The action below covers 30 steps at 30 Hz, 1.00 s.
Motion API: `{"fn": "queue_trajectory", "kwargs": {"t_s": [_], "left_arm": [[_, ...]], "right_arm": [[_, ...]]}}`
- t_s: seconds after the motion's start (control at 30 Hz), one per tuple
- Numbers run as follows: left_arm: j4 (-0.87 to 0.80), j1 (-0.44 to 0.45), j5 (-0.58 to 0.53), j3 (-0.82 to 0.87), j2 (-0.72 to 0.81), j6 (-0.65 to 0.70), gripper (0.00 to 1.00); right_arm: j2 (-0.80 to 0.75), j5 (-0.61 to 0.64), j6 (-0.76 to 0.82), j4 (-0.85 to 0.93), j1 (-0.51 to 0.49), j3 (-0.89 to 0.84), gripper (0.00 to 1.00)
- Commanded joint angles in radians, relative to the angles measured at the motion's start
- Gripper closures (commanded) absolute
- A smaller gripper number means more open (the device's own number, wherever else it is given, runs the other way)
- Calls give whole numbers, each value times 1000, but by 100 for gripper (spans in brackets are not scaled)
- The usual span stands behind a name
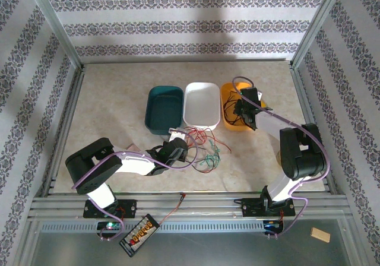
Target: Untangle the cables
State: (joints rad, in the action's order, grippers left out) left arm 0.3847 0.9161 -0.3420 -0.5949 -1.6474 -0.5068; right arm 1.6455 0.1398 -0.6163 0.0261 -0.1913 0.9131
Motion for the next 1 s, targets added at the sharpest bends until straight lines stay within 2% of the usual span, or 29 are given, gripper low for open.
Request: {"fn": "queue_trajectory", "kwargs": {"t_s": [0.0, 0.13, 0.3, 0.37, 0.47, 0.67, 0.7, 0.73, 0.8, 0.9, 0.97], "left_arm": [[-33, -2, -13, 16, 29, 14, 100], [-30, -2, -18, 20, 33, 11, 100], [-17, -2, -25, 27, 37, 5, 100], [-7, -2, -27, 32, 39, 2, 100], [12, -2, -29, 39, 41, -1, 100], [24, -2, -30, 38, 35, -6, 100], [25, -2, -31, 37, 35, -6, 100], [24, -2, -34, 36, 34, -6, 100], [21, -2, -36, 33, 32, -6, 100], [10, -2, -37, 23, 29, -5, 100], [6, -2, -38, 21, 29, -6, 100]], "right_arm": [[-73, 0, -1, -6, 12, -26, 64], [-177, 33, 20, -1, 12, -54, 58], [-336, 67, 83, 28, 9, -89, 56], [-409, 42, 102, 58, 2, -104, 56], [-528, -87, 108, 92, -42, -164, 56], [-681, -368, 107, 199, -319, -317, 58], [-692, -399, 154, 220, -374, -332, 61], [-704, -353, 191, 286, -437, -323, 61], [-703, -372, 235, 354, -493, -313, 62], [-689, -485, 227, 417, -533, -316, 64], [-695, -482, 206, 431, -572, -333, 65]]}}
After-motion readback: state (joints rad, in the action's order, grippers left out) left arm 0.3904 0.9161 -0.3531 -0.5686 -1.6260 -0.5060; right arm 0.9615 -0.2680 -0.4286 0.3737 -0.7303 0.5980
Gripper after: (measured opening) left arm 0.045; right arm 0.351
